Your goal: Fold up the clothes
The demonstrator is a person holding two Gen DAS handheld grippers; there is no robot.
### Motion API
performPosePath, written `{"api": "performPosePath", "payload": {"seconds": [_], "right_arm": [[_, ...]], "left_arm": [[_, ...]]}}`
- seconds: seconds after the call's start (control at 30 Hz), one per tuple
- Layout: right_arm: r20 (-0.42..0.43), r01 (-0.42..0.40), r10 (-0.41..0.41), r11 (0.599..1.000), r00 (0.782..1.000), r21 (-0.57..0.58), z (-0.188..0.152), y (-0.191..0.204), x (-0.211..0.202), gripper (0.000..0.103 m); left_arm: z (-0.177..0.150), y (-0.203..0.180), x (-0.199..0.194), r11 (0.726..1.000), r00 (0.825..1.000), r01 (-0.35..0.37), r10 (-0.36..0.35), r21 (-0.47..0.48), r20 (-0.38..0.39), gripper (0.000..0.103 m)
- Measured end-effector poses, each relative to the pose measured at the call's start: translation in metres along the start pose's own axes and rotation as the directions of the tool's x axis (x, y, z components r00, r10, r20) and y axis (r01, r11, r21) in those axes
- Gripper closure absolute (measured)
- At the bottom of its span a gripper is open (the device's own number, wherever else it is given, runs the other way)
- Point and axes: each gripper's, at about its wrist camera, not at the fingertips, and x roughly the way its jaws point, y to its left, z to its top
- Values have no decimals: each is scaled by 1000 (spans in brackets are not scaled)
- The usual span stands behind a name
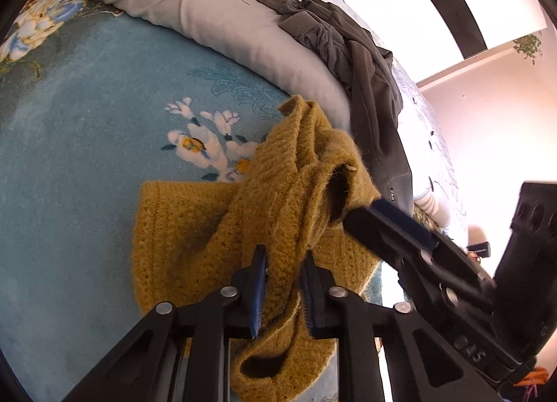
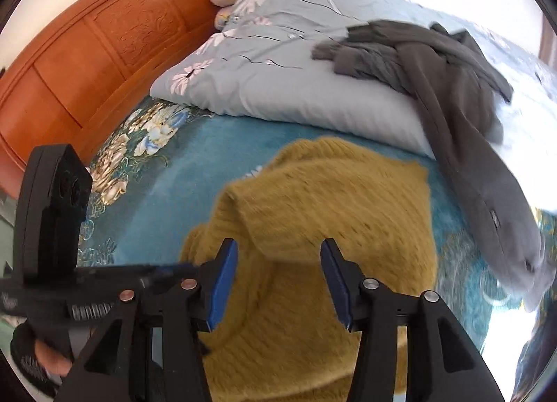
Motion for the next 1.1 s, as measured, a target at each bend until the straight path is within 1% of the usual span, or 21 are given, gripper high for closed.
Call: {"api": "performPosePath", "payload": {"seconds": [0.03, 0.07, 0.1, 0.17, 0.23, 0.33, 0.4, 0.43, 0.5, 0.57, 0.63, 0.73, 0.83, 0.87, 1.0, 1.07, 1.1], "right_arm": [[6, 41, -41, 999, 999, -17, 5, 4, 4, 52], [-3, 65, -65, 998, 998, -25, 9, 5, 10, 52], [-21, 65, -66, 998, 998, -20, 11, 5, 15, 52], [-52, 47, -47, 999, 998, -8, 15, 2, 24, 52], [-64, 54, -56, 998, 996, -28, 14, 3, 28, 52], [-77, 55, -59, 997, 995, -52, 10, 3, 30, 52], [-67, 42, -46, 998, 997, -52, 6, -2, 28, 52], [-67, 54, -59, 996, 996, -70, 5, 0, 28, 52], [-66, 70, -78, 991, 995, -116, 1, 4, 30, 52], [-72, 98, -108, 986, 991, -138, -1, 7, 35, 52], [-62, 145, -152, 984, 987, -100, 0, 0, 37, 52], [-43, 230, -229, 973, 972, 10, 1, -23, 35, 53], [-40, 291, -289, 954, 956, 76, -4, -50, 28, 61], [-43, 310, -308, 946, 951, 95, -7, -60, 26, 65], [-77, 357, -348, 913, 934, 199, -23, -100, 19, 65], [-100, 389, -376, 884, 921, 258, -31, -122, 16, 65], [-111, 402, -386, 870, 916, 287, -35, -133, 14, 65]], "left_arm": [[0, 3, -1, 1000, 1000, 13, -13, -10, 4, 84], [0, 5, -1, 999, 1000, 28, -28, -20, 7, 84], [0, 8, -2, 999, 999, 43, -42, -31, 11, 84], [-1, 5, -1, 999, 999, 42, -42, -13, 9, 84], [-1, 3, 0, 999, 999, 42, -42, 1, 7, 84], [1, 8, -1, 997, 998, 70, -69, -30, 11, 84], [2, 12, -1, 995, 996, 90, -89, -53, 14, 83], [2, 14, -1, 993, 995, 100, -100, -64, 15, 83], [1, 13, -1, 993, 995, 102, -101, -60, 14, 83], [1, 11, -1, 993, 995, 102, -101, -53, 13, 82], [0, 12, -1, 992, 994, 108, -108, -57, 16, 81], [0, 15, -2, 989, 992, 126, -125, -74, 23, 80], [2, 17, 1, 986, 990, 143, -142, -85, 15, 77], [2, 16, 2, 985, 989, 148, -147, -85, 9, 76], [3, 19, 4, 979, 984, 177, -177, -99, 6, 68], [3, 23, 3, 973, 981, 194, -193, -124, 16, 65], [4, 25, 4, 972, 982, 190, -189, -136, 18, 63]]}}
